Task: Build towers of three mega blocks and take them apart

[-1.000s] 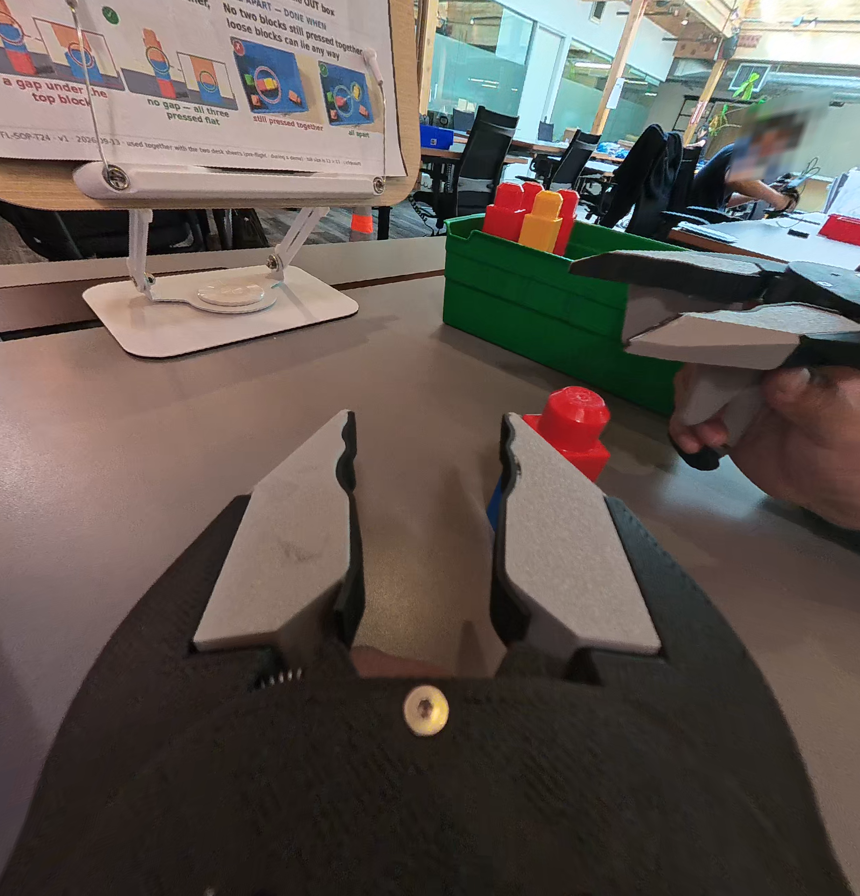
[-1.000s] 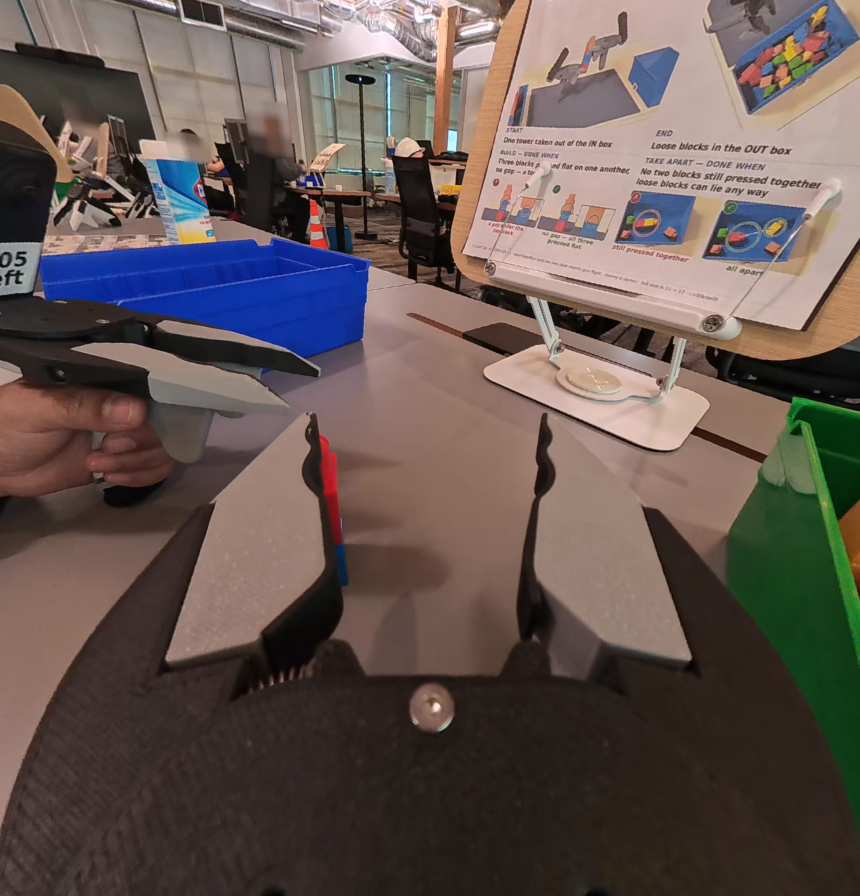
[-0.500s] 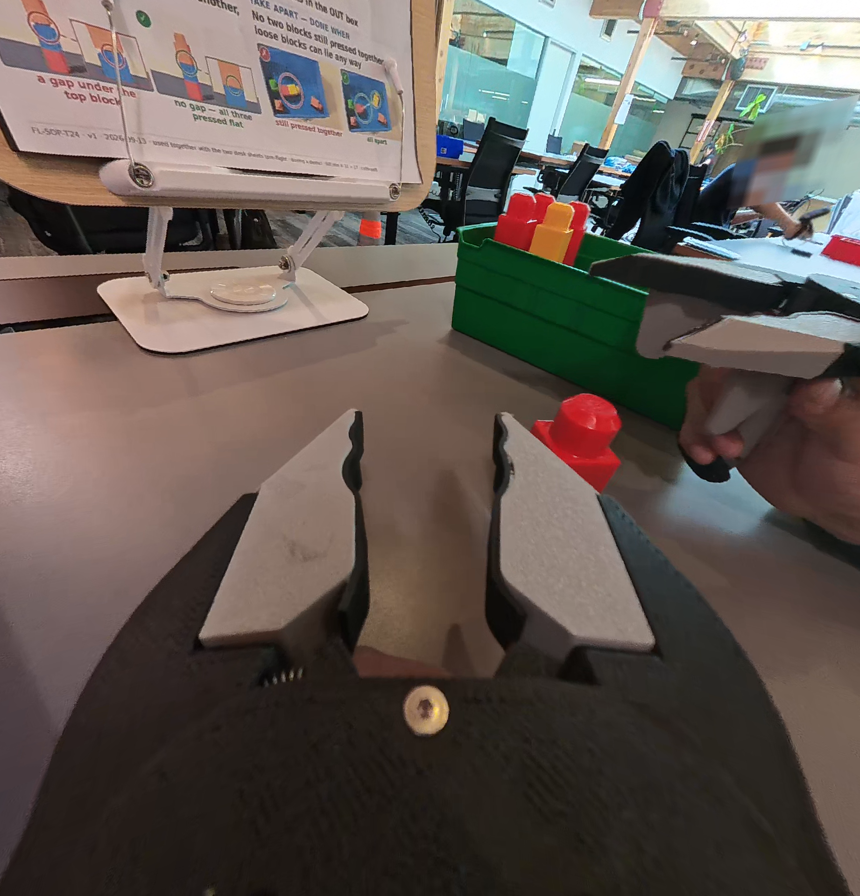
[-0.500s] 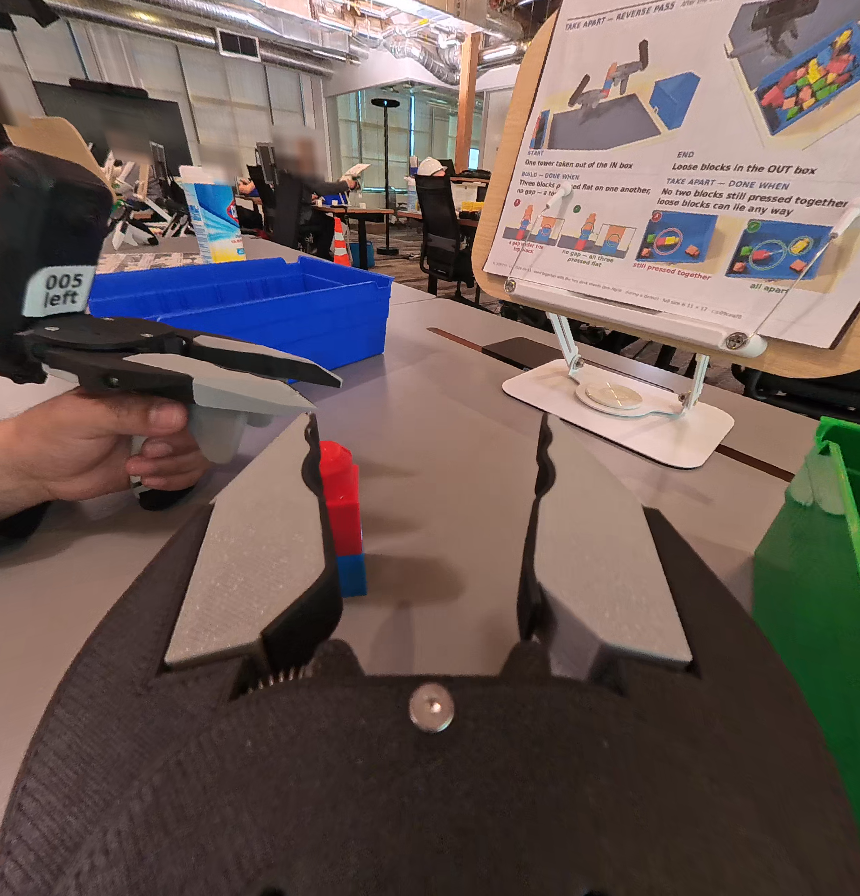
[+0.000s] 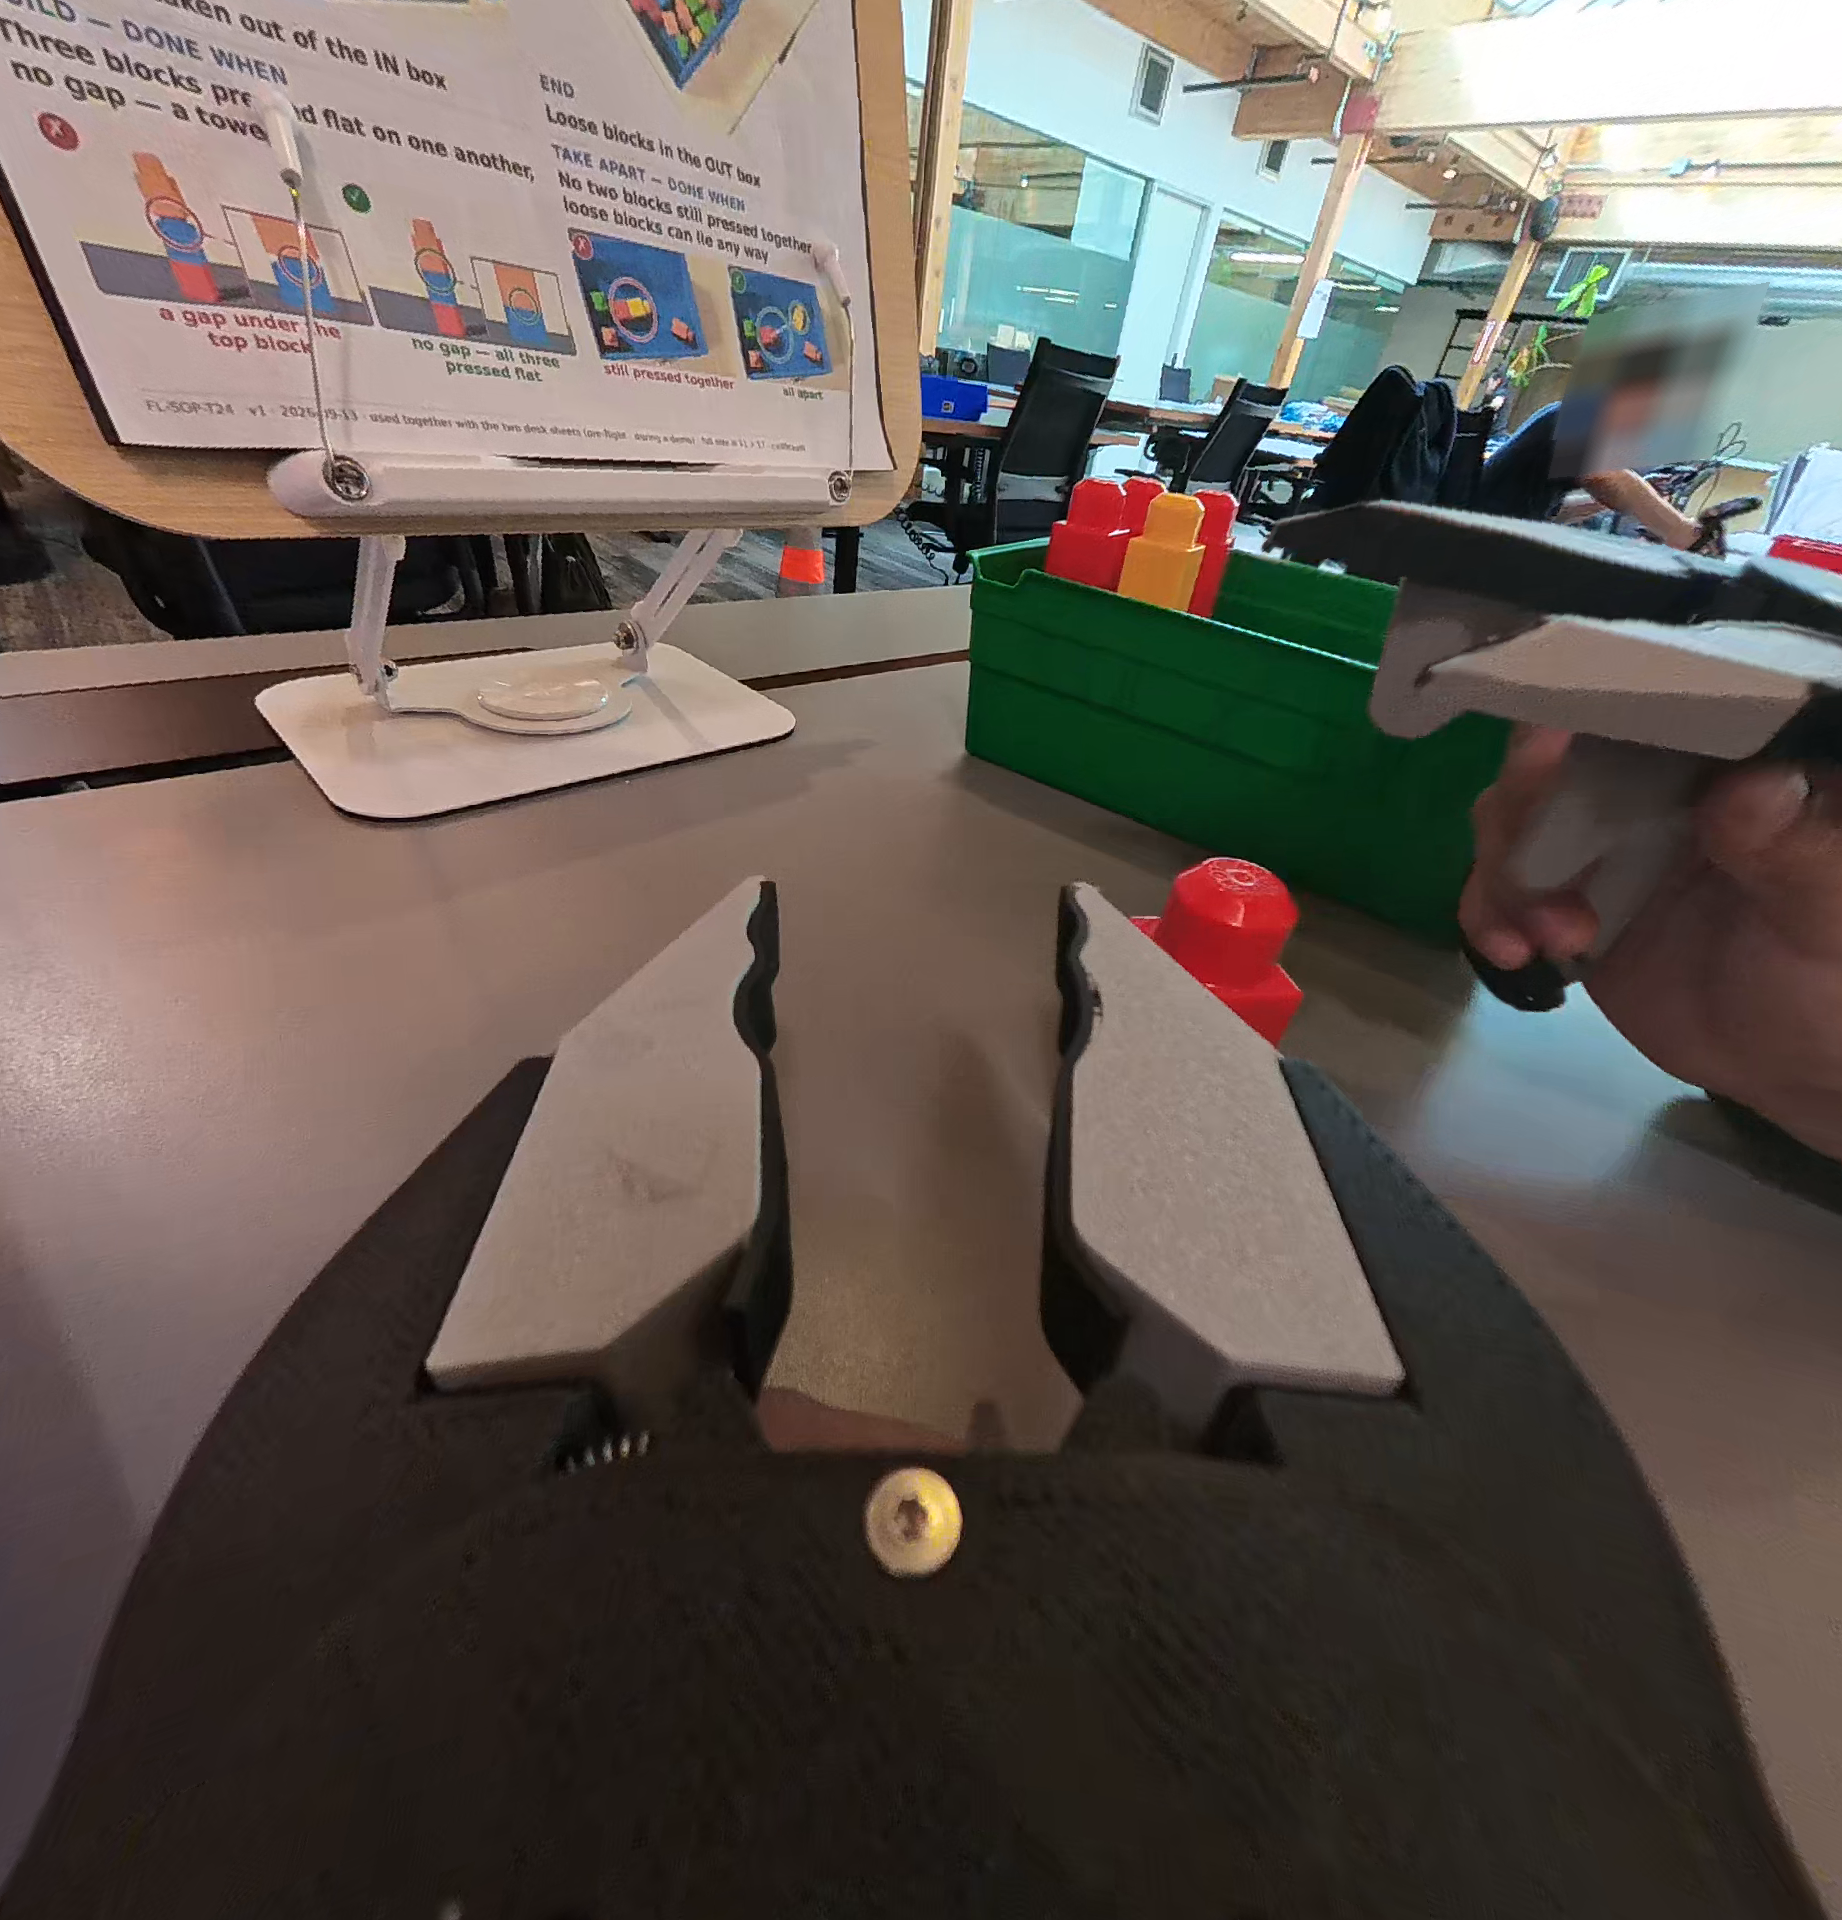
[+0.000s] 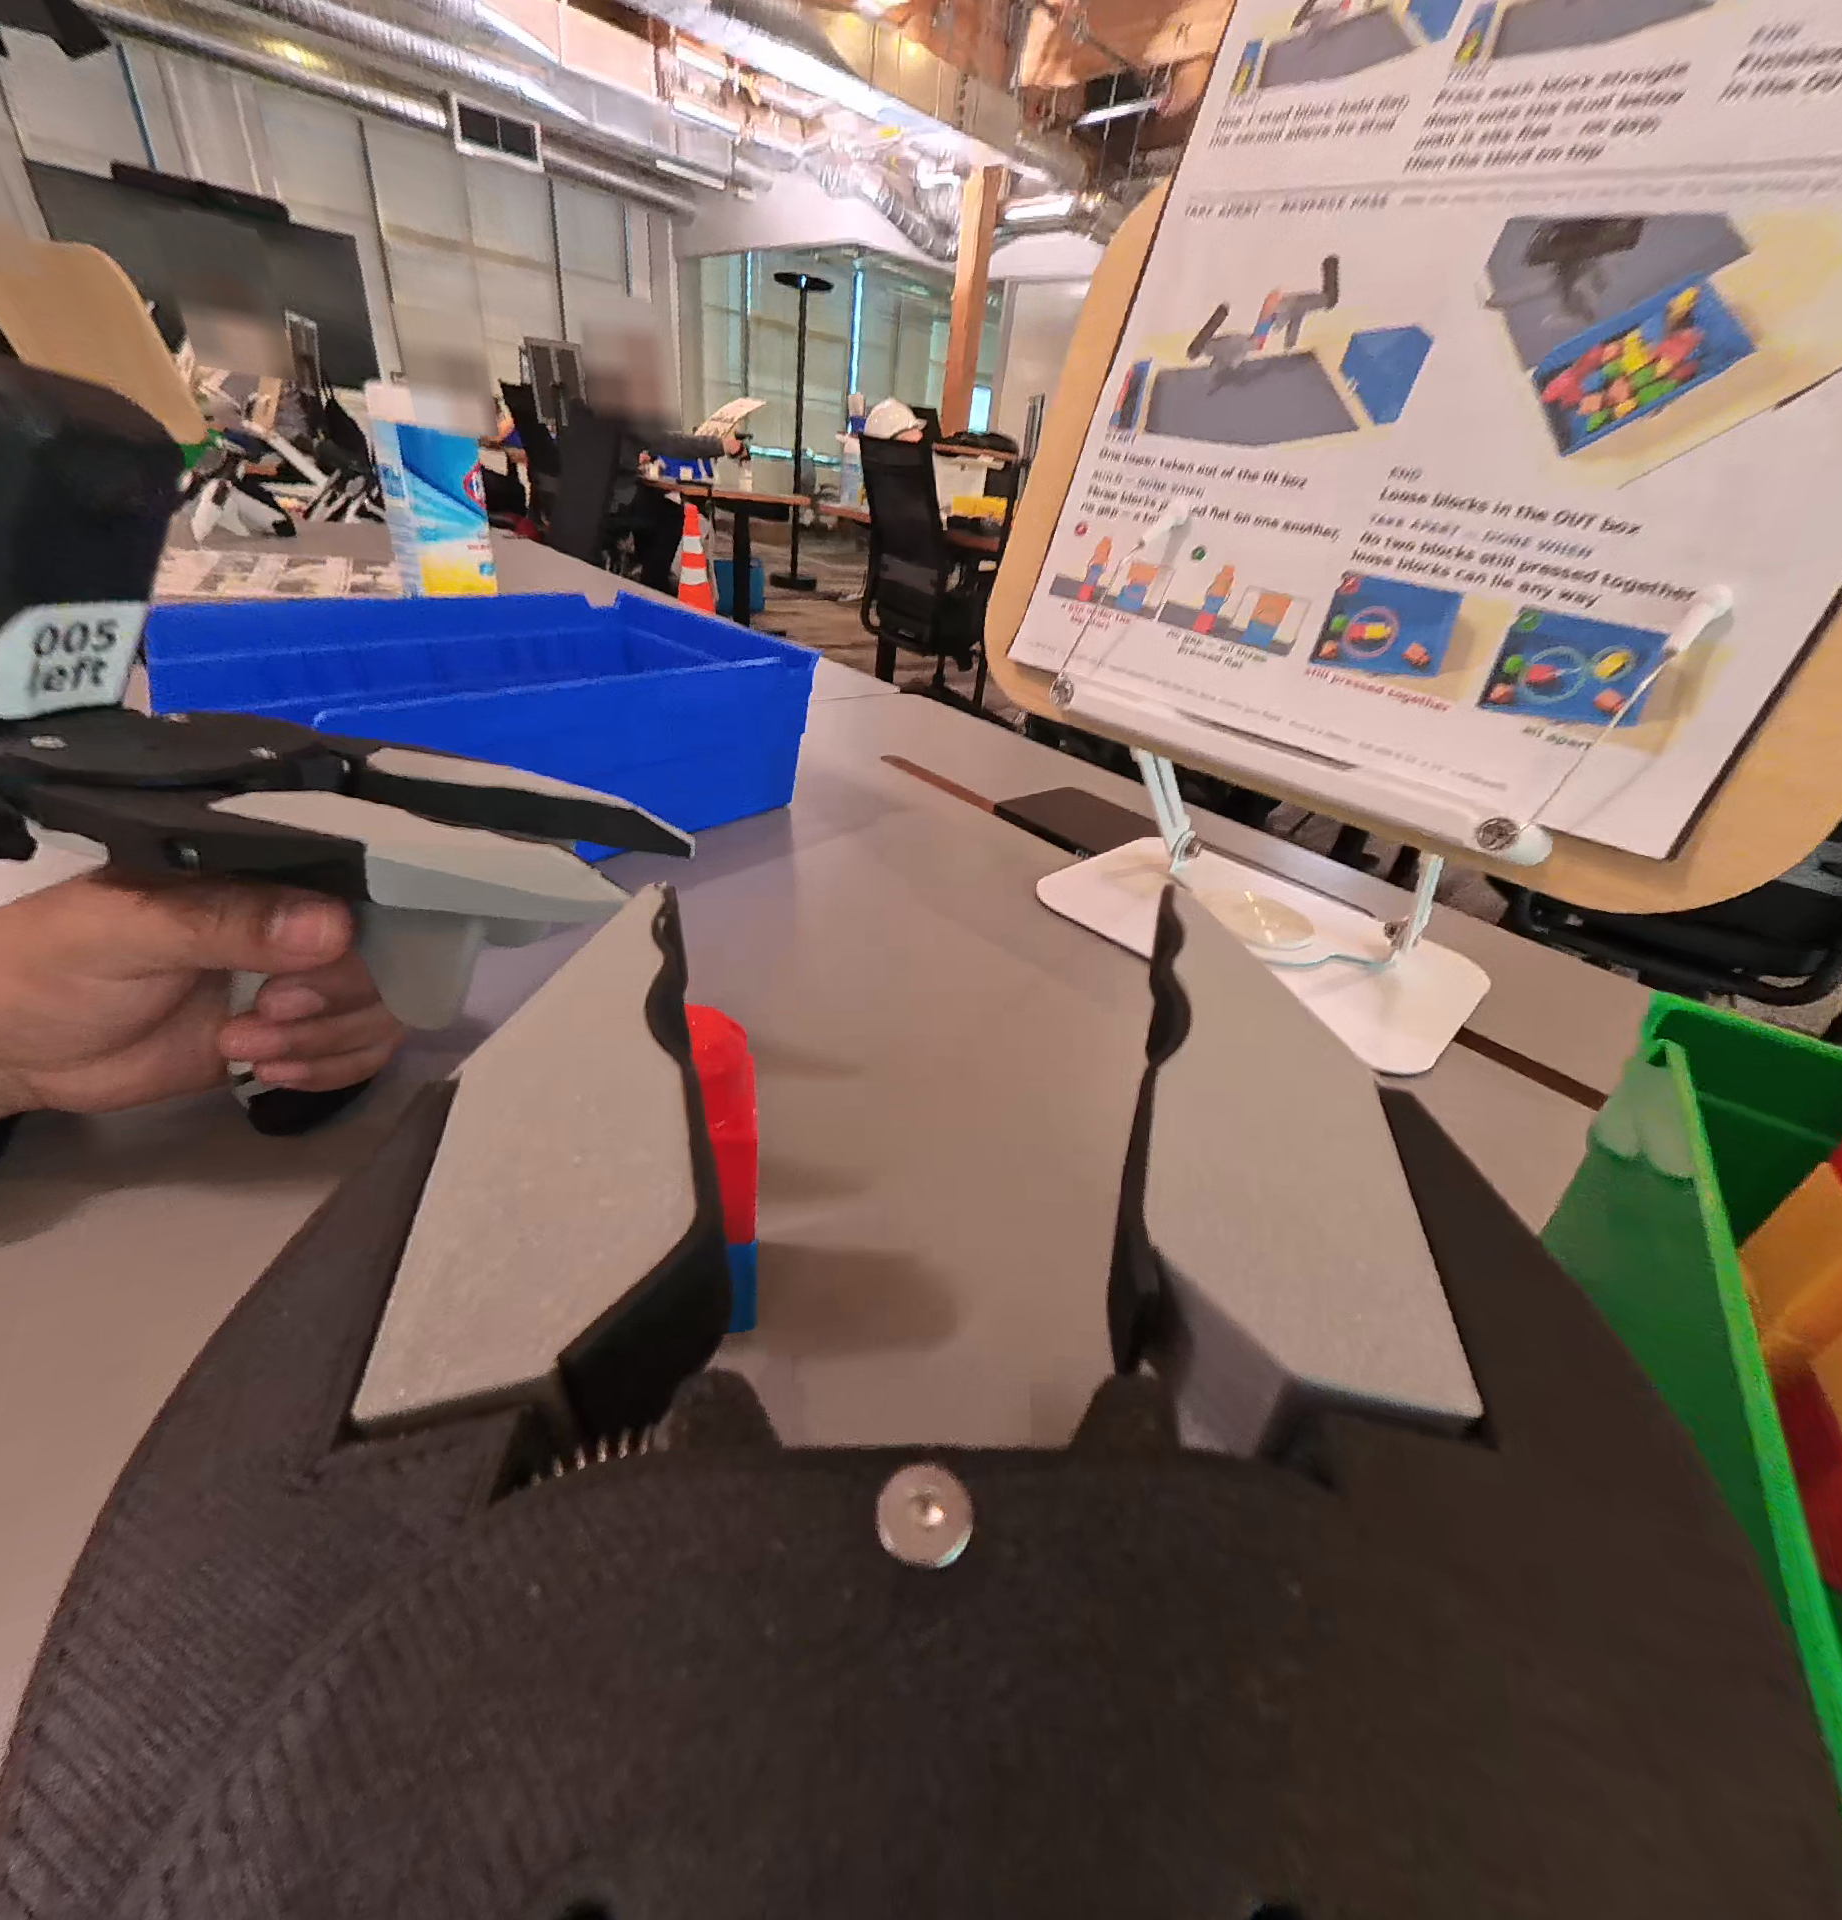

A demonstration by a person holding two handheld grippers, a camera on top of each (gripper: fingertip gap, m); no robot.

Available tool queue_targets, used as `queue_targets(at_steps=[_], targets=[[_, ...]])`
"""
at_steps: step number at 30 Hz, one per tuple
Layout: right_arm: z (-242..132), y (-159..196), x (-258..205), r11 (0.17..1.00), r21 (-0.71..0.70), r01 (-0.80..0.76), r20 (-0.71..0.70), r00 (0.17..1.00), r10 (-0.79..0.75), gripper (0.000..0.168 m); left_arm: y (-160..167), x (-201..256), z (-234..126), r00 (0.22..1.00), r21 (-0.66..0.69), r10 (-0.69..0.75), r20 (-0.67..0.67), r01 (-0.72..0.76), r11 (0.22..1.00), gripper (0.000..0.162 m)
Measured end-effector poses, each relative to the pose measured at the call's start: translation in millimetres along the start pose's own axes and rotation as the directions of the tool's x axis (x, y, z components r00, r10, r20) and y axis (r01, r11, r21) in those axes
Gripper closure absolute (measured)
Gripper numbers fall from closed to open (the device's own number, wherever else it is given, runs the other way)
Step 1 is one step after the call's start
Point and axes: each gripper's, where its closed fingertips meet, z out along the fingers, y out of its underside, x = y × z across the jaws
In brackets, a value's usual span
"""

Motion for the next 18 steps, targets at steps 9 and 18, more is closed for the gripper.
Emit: queue_targets(at_steps=[9, 18], targets=[[-4, -1, 1, 0.999, -0.015, -0.033, 0.009, 0.999, 0.033, 0.078, 6, 3, 2, 0.999, -0.046, 0.041, 0.016, -0.041, 0.998, 0.11], [-21, -10, 0, 1.0, 0.004, -0.003, 0.004, 1.0, 0.003, 0.078, 6, 0, -4, 0.981, -0.118, 0.156, 0.118, -0.142, 0.983, 0.101]])
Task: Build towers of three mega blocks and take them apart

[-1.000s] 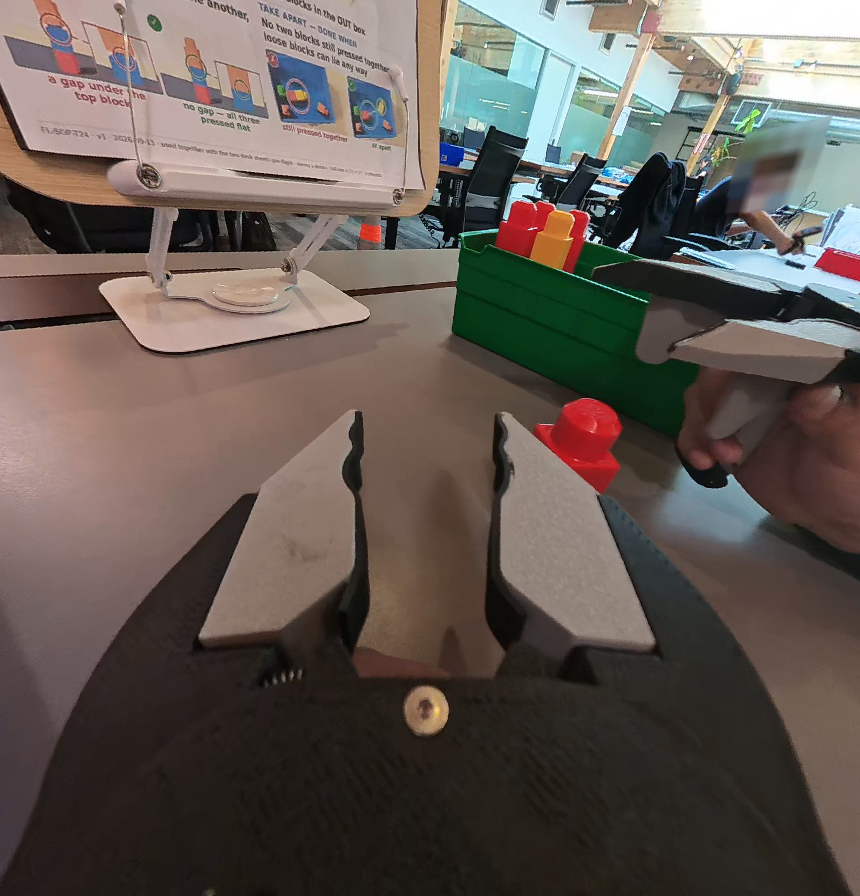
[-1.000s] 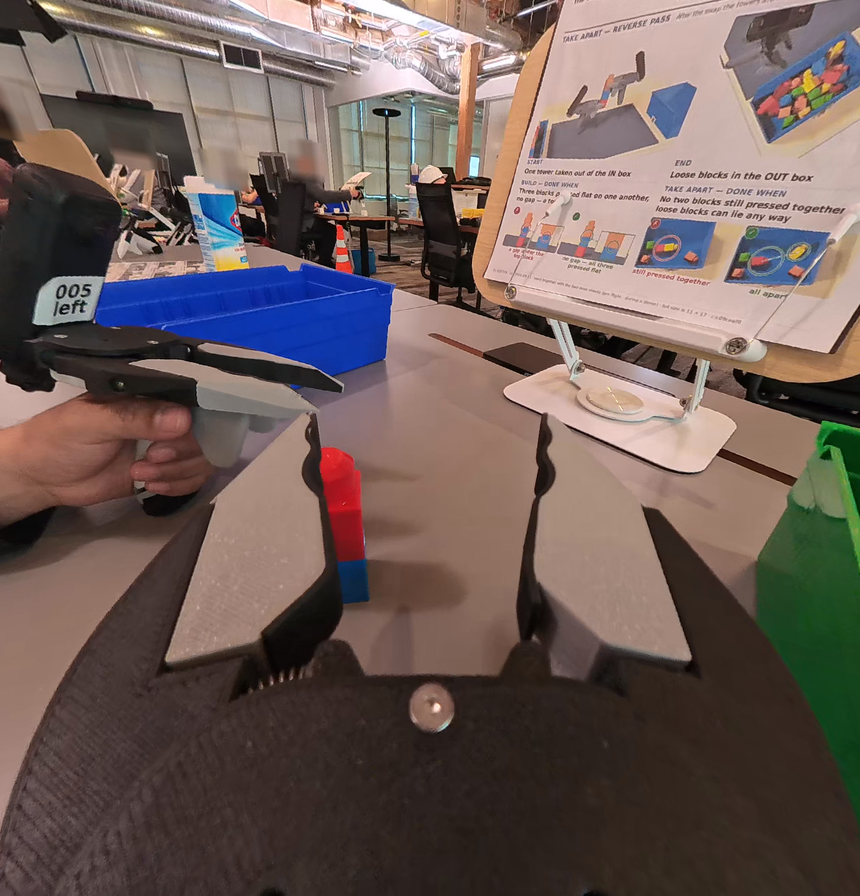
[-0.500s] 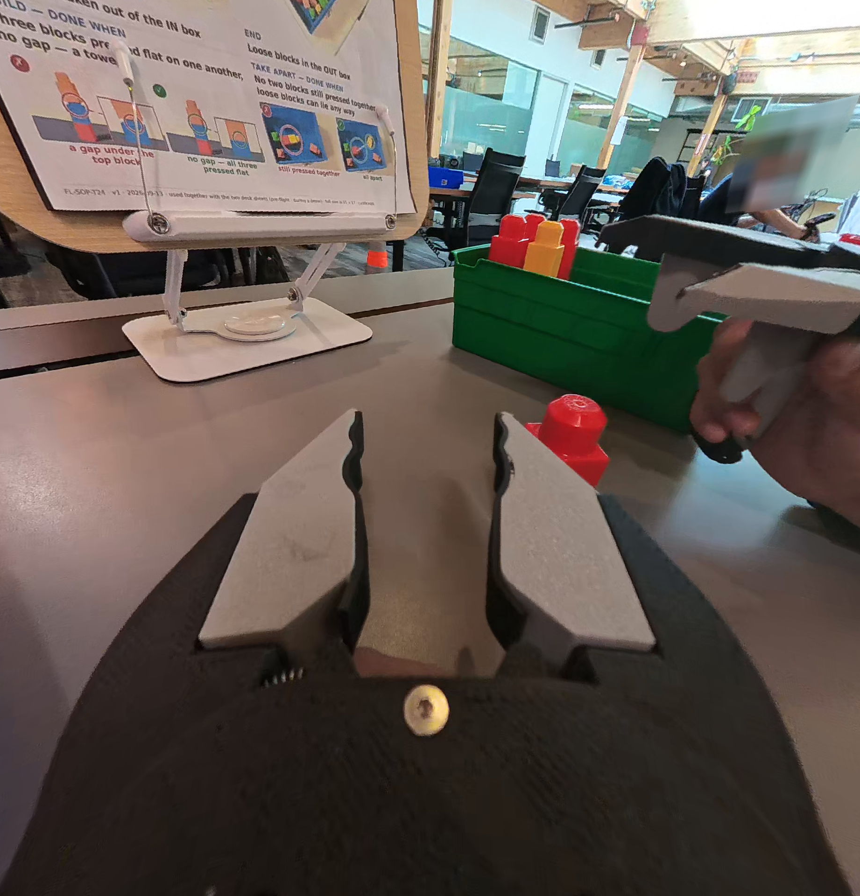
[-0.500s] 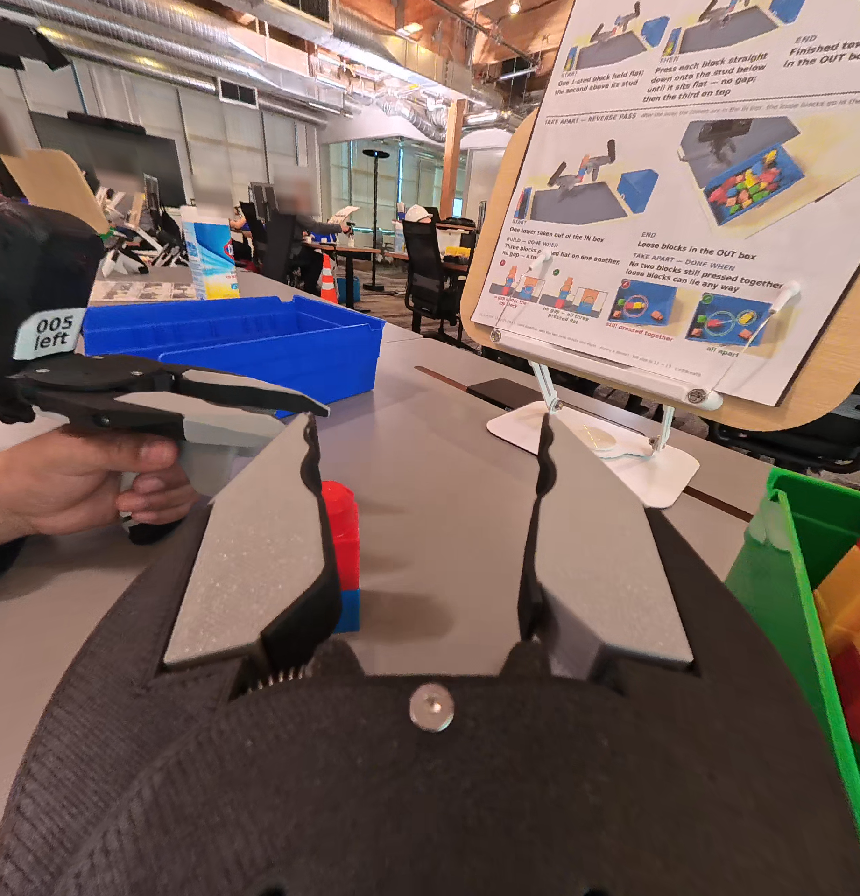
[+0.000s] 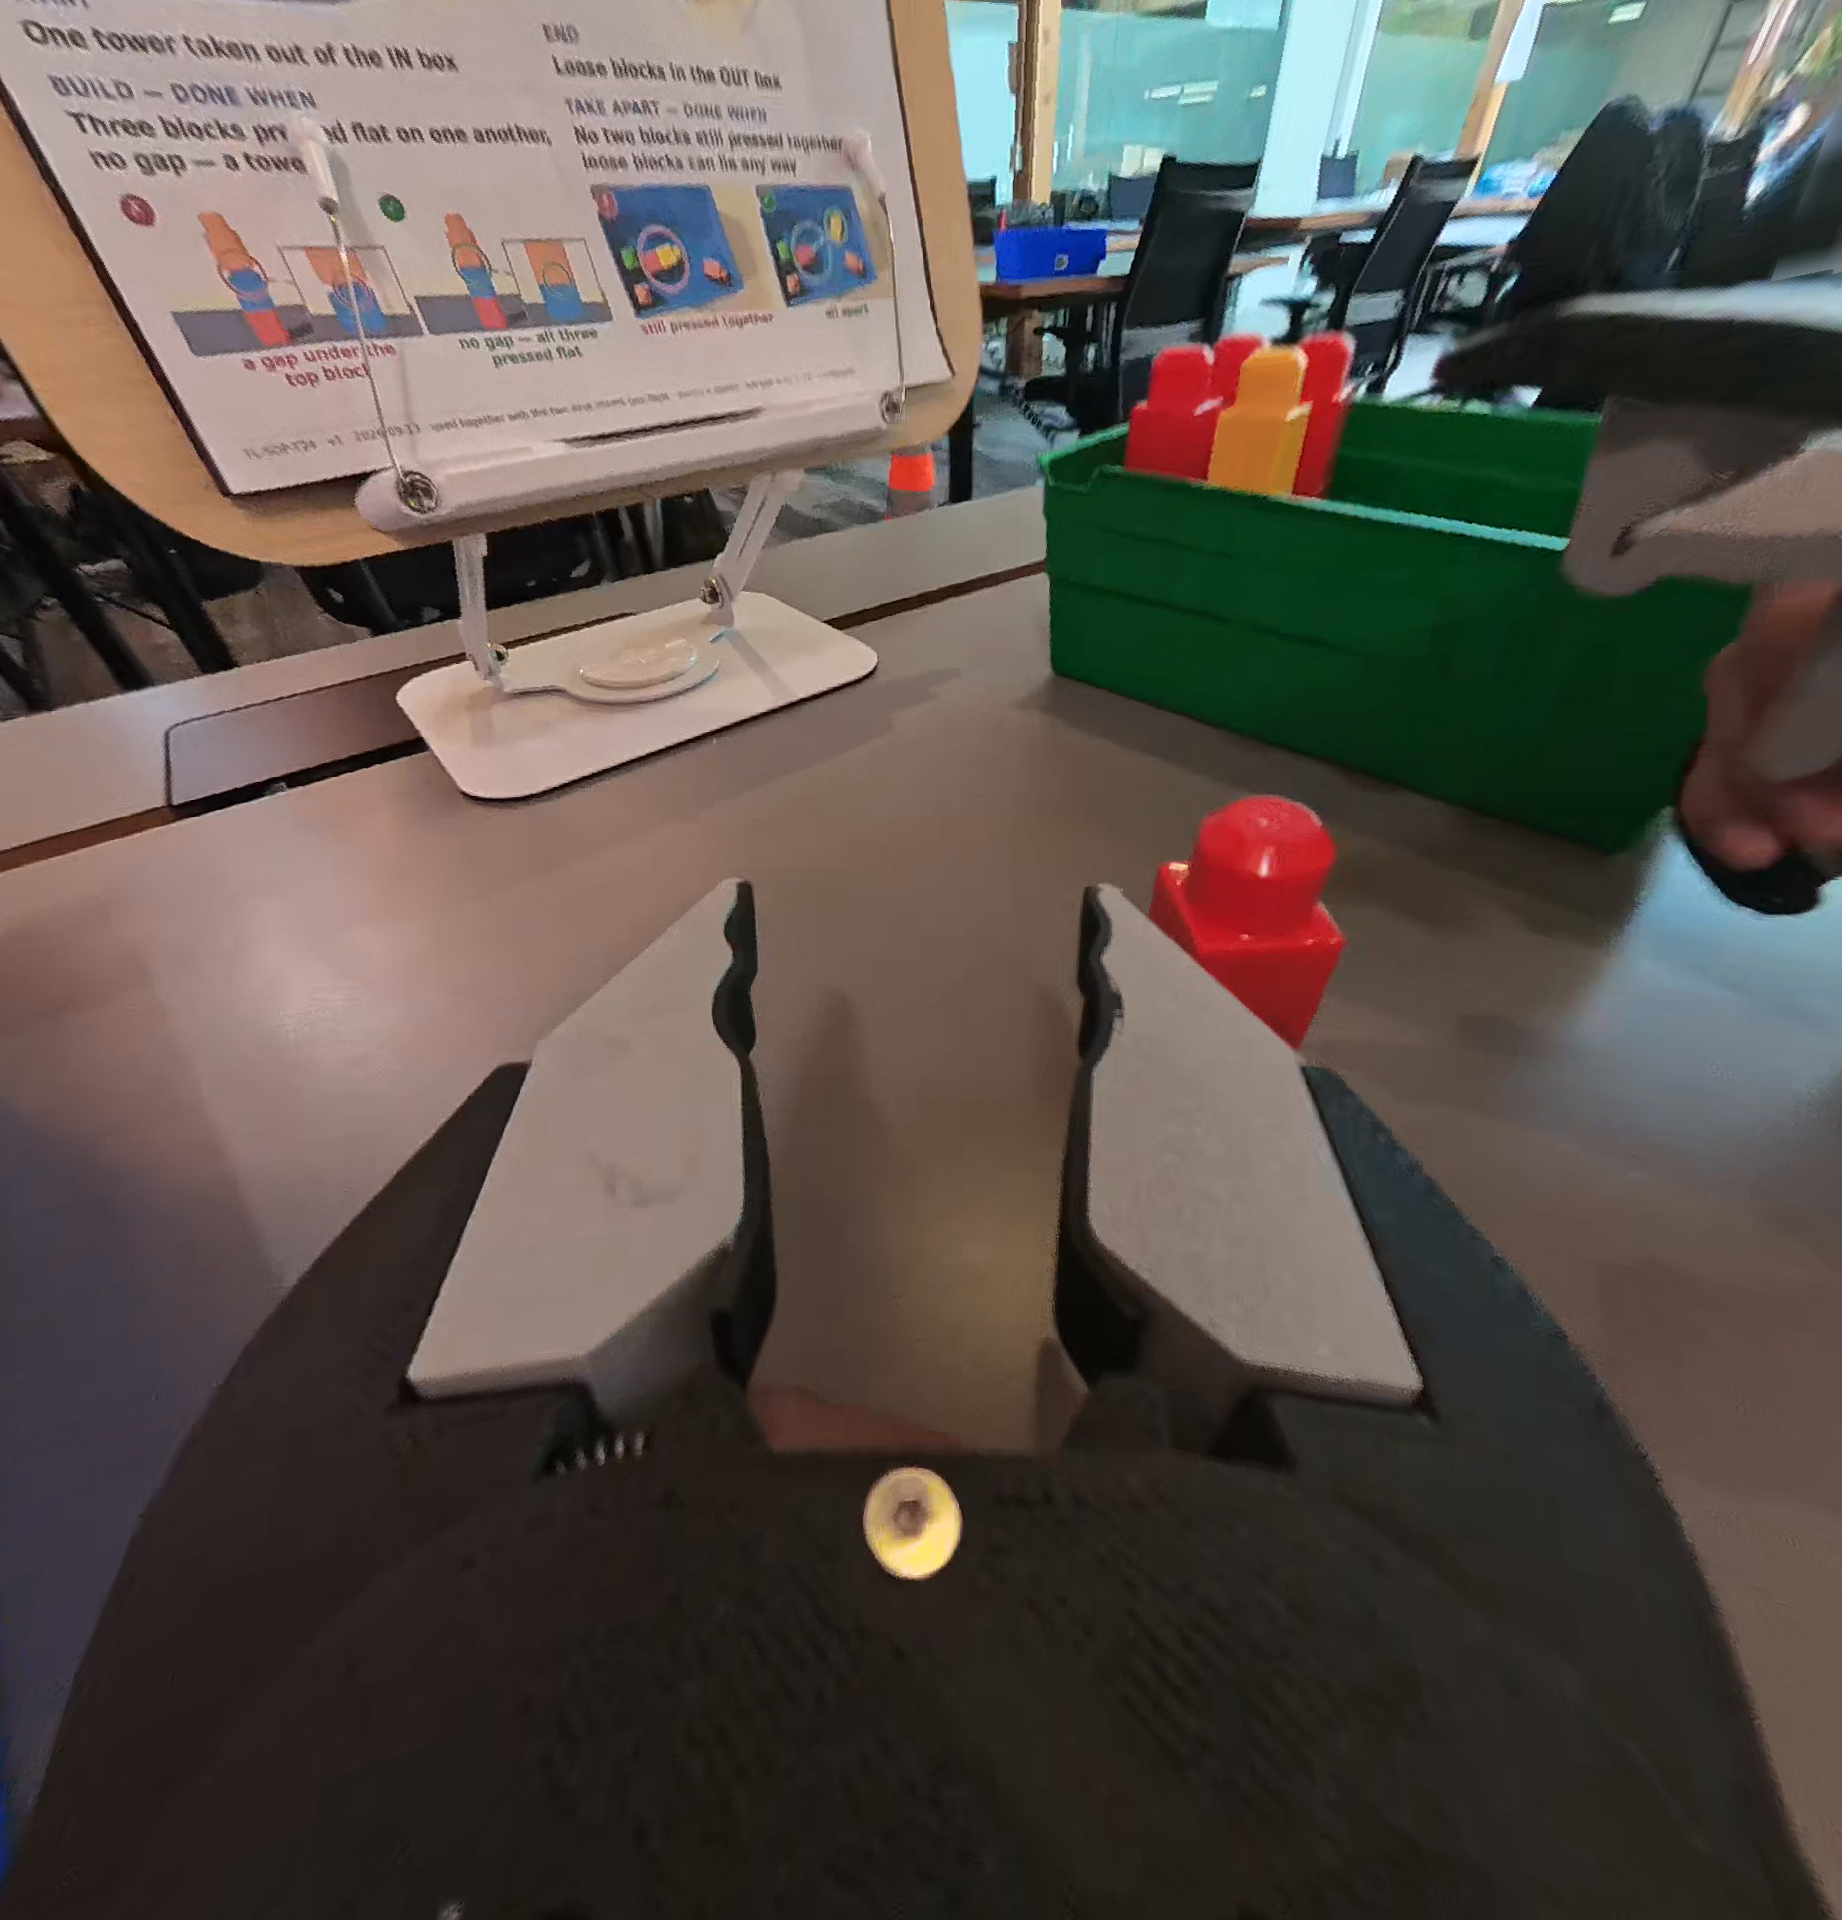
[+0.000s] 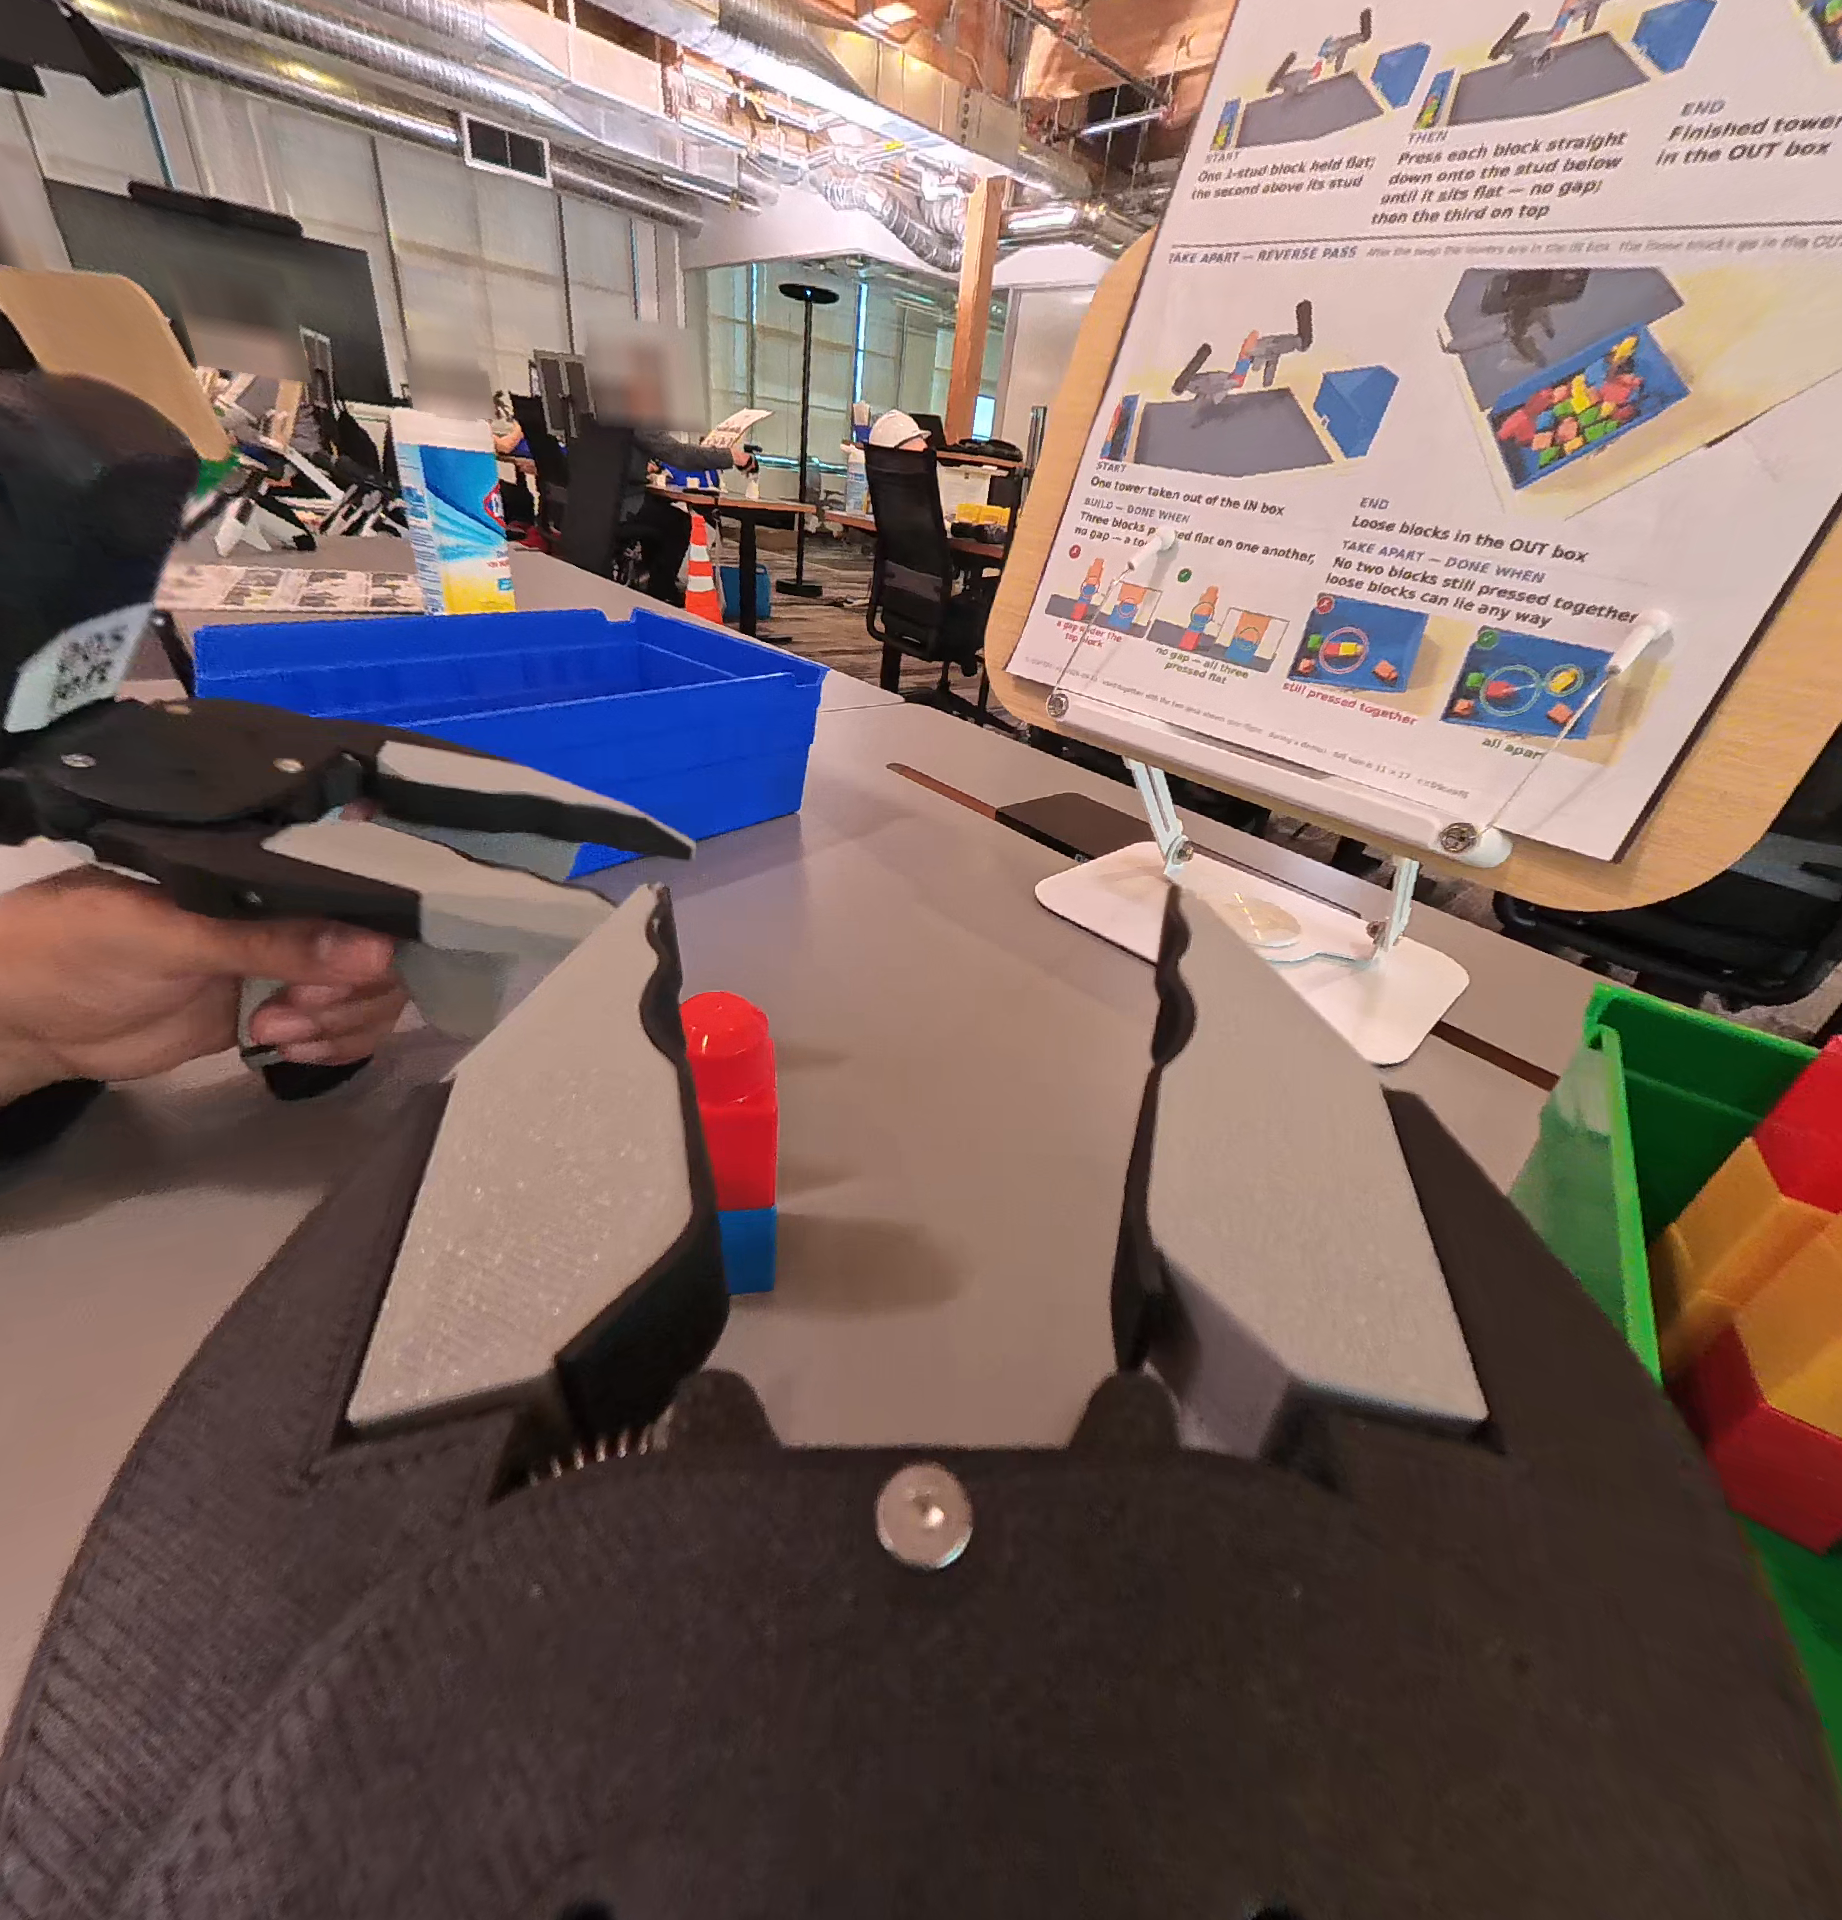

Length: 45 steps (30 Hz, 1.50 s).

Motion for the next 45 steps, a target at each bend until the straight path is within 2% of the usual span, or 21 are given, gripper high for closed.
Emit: queue_targets(at_steps=[3, 6, 9, 11, 13, 15, 18, 23, 24, 26, 30, 33, 35, 40, 43, 45], targets=[[1, 5, 3, 1.0, -0.012, -0.017, -0.001, 1.0, 0.017, 0.078, -22, -11, -12, 0.996, 0.061, -0.086, -0.013, 0.086, 0.994, 0.1], [3, 11, 6, 0.997, -0.03, -0.067, 0.012, 0.998, 0.068, 0.078, -55, -40, -33, 0.994, 0.124, -0.108, 0.021, 0.105, 0.987, 0.095], [4, 17, 13, 0.994, -0.066, -0.081, 0.011, 0.997, 0.082, 0.079, -98, -94, -63, 0.987, 0.208, -0.116, 0.111, 0.092, 0.974, 0.095], [3, 17, 17, 0.993, -0.064, -0.096, 0.011, 0.995, 0.097, 0.079, -111, -143, -79, 0.974, 0.191, -0.126, 0.187, 0.09, 0.977, 0.097], [3, 15, 17, 0.992, -0.056, -0.113, 0.018, 0.993, 0.115, 0.08, -99, -188, -84, 0.967, 0.087, -0.129, 0.219, 0.113, 0.99, 0.104], [4, 15, 16, 0.992, -0.055, -0.115, 0.023, 0.993, 0.116, 0.08, -70, -214, -80, 0.971, -0.042, -0.16, 0.175, 0.17, 0.985, 0.105], [6, 20, 13, 0.992, -0.071, -0.101, 0.031, 0.994, 0.104, 0.08, -14, -222, -69, 0.972, -0.246, -0.215, 0.092, 0.231, 0.941, 0.104], [10, 23, 1, 0.991, -0.09, -0.095, 0.07, 0.992, 0.101, 0.08, 52, -244, -53, 0.96, -0.442, -0.197, 0.199, 0.267, 0.856, 0.096], [9, 21, 0, 0.993, -0.086, -0.083, 0.069, 0.994, 0.089, 0.08, 58, -242, -50, 0.958, -0.461, -0.211, 0.197, 0.28, 0.842, 0.101], [8, 19, -1, 0.996, -0.081, -0.049, 0.061, 0.997, 0.054, 0.08, 65, -239, -44, 0.956, -0.471, -0.227, 0.186, 0.289, 0.833, 0.106], [6, 14, -6, 0.998, -0.067, -0.011, 0.058, 0.998, 0.015, 0.08, 80, -243, -42, 0.961, -0.528, -0.153, 0.229, 0.255, 0.81, 0.105], [6, 12, -11, 0.998, -0.061, 0.002, 0.066, 0.998, 0.003, 0.08, 82, -245, -40, 0.953, -0.517, -0.168, 0.25, 0.278, 0.81, 0.101], [5, 10, -13, 0.998, -0.056, 0.011, 0.069, 0.998, -0.007, 0.08, 83, -254, -46, 0.947, -0.517, -0.14, 0.287, 0.277, 0.81, 0.092], [5, 12, -15, 0.997, -0.076, -0.025, 0.082, 0.996, 0.031, 0.081, 87, -277, -74, 0.924, -0.512, -0.107, 0.368, 0.297, 0.806, 0.091], [4, 11, -20, 0.996, -0.078, -0.05, 0.108, 0.992, 0.058, 0.081, 86, -296, -90, 0.896, -0.498, -0.069, 0.439, 0.307, 0.811, 0.099], [4, 9, -24, 0.995, -0.077, -0.059, 0.125, 0.99, 0.069, 0.081, 79, -282, -83, 0.93, -0.478, -0.105, 0.353, 0.276, 0.834, 0.095]])
